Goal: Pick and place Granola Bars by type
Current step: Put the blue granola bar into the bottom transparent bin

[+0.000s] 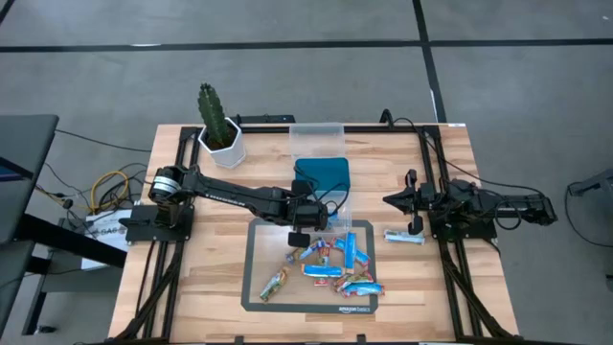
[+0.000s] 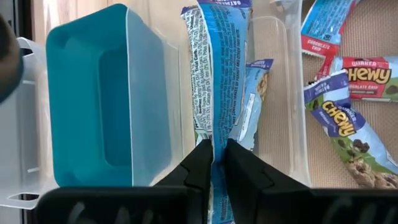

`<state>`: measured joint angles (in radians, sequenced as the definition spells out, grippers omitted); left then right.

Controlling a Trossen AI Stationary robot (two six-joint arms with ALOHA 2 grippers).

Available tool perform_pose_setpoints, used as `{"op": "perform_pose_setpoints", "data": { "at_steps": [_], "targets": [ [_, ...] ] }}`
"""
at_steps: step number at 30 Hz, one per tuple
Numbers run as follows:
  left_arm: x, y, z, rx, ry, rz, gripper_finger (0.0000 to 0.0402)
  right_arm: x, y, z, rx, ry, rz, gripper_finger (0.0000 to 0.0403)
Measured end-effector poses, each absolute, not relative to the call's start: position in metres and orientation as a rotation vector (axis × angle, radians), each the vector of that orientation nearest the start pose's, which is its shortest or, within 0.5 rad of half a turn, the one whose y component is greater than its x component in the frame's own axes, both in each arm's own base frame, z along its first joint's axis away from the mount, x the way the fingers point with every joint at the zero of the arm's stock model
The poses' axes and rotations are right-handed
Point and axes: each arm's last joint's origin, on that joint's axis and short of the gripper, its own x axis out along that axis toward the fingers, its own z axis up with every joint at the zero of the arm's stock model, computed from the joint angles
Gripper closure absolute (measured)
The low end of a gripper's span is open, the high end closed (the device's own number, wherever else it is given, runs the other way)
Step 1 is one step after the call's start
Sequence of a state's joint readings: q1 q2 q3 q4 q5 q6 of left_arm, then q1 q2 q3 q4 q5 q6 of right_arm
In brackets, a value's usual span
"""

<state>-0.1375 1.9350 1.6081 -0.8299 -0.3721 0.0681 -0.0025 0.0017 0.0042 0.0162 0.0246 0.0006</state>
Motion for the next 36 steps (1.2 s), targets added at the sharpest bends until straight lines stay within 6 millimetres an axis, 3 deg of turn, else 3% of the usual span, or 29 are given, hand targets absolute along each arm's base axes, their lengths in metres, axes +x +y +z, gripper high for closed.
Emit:
{"op": "perform_pose_setpoints", "data": {
  "at_steps": [12, 19, 36],
  "targets": [
    [0.399, -0.045, 0.241, 0.339, 1.146, 0.192, 0.0276, 0.098, -0.001, 0.166, 0.001, -0.019, -0.027, 0.0403],
    [0.383, -0.057, 0.257, 0.248, 1.155, 0.238, 0.0272, 0.098, -0.001, 0.166, 0.001, -0.019, -0.027, 0.0403],
    [0.318, -0.117, 0.289, 0.010, 1.141, 0.405, 0.0271, 0.098, -0.001, 0.166, 0.001, -0.019, -0.027, 0.0403]
  ]
}}
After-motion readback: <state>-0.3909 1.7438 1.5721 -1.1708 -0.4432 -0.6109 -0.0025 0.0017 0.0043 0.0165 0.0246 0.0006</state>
